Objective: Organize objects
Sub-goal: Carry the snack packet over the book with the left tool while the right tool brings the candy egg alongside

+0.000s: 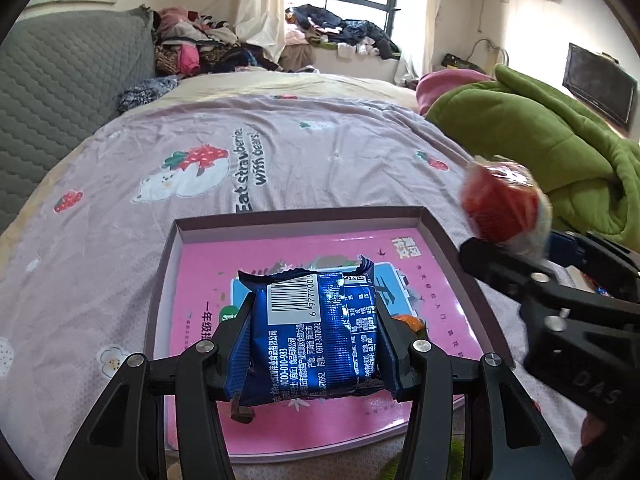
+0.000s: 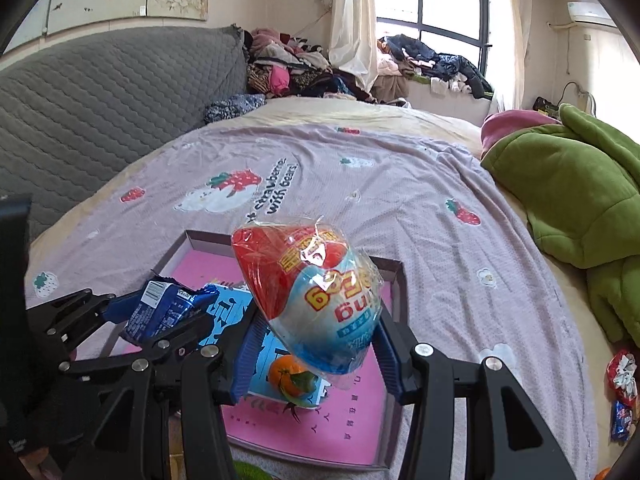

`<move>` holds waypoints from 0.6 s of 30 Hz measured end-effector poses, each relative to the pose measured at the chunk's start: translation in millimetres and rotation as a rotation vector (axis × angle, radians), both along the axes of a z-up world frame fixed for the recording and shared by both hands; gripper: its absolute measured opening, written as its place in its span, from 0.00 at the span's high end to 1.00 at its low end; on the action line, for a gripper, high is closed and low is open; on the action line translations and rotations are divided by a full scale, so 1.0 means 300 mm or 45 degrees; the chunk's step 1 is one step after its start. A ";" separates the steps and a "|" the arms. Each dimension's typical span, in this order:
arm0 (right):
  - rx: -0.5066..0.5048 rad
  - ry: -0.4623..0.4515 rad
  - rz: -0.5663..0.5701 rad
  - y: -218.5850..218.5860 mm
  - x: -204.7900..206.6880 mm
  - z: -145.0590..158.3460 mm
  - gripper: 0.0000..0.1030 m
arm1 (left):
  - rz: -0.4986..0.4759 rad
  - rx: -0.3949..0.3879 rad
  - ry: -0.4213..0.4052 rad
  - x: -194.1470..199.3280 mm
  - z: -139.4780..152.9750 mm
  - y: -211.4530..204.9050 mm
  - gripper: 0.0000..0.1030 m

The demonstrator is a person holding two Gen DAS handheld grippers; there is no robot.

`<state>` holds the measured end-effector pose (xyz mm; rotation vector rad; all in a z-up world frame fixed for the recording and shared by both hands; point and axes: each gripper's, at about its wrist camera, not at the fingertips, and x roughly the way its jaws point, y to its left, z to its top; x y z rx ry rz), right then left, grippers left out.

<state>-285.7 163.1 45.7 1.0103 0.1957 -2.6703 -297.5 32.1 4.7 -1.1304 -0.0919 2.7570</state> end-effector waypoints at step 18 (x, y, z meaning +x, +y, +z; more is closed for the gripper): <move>0.008 -0.152 0.004 -0.012 -0.130 -0.099 0.50 | -0.022 -0.022 -0.104 -0.034 -0.089 0.032 0.48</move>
